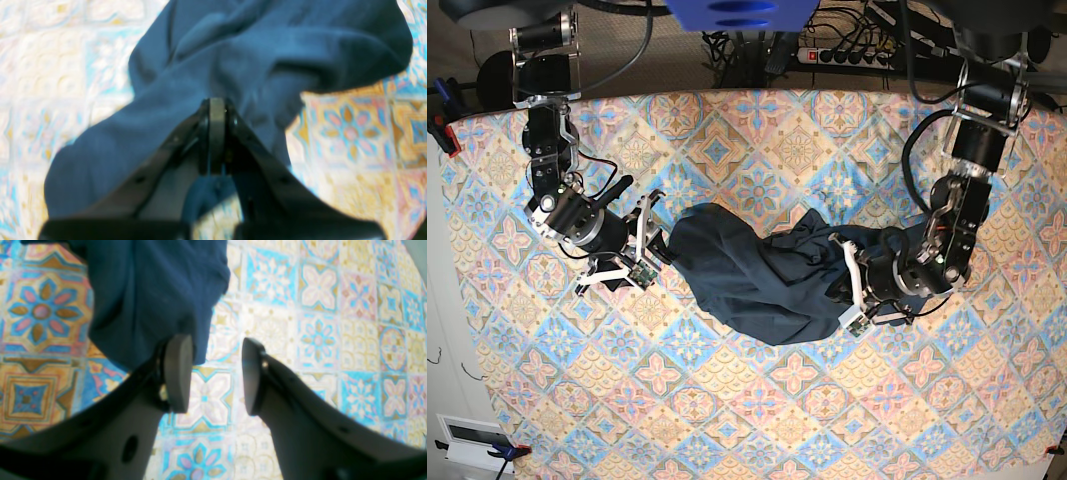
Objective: Layout the t-shirt on the table in an organized manner, then fold the t-shirt properly
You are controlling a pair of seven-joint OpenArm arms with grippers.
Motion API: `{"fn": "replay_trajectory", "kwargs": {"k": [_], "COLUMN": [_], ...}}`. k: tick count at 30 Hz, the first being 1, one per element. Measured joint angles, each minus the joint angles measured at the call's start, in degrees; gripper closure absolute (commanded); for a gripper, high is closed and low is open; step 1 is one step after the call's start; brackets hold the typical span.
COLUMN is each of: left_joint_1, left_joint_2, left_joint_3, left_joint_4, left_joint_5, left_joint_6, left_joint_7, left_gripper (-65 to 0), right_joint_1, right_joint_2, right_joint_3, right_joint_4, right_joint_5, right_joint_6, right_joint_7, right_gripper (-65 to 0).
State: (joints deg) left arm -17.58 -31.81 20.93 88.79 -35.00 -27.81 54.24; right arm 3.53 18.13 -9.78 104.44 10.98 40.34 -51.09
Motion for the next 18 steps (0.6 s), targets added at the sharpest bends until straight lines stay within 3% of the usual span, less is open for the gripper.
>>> {"fn": "replay_trajectory", "kwargs": {"k": [6,9,12,18], "left_joint_1": [19.71,24.98,25.77,25.83], "left_joint_2": [-8.28,-7.61,-7.61,-7.72], "left_joint_3": [-11.72,-16.39,-20.44,-20.74], "left_joint_4": [17.07,19.61,19.61,19.69], "left_joint_5": [-5.66,-5.81,-5.68,-5.38], "left_joint_6": [-4.44,-5.01,-4.35,-4.15], "left_joint_7": [1.03,0.52,0.59,0.52], "left_gripper": [0.0,0.0,0.0,0.0], "right_joint_1": [0.24,0.50,0.94,7.67], "right_joint_2": [-0.07,-0.44,-3.65,-6.58], "right_joint_3": [-0.44,-0.33,-0.20,-0.35], "right_joint_4": [-2.84,-4.94,-9.35,-15.39], "right_joint_5": [-0.07,0.11,1.38,4.57], "right_joint_6": [-0.11,-0.11,-0.48,-0.28], "right_joint_7": [0.02,0.11,-0.90,0.04], "right_gripper": [-24.0,-24.1,-24.1,-24.1]}}
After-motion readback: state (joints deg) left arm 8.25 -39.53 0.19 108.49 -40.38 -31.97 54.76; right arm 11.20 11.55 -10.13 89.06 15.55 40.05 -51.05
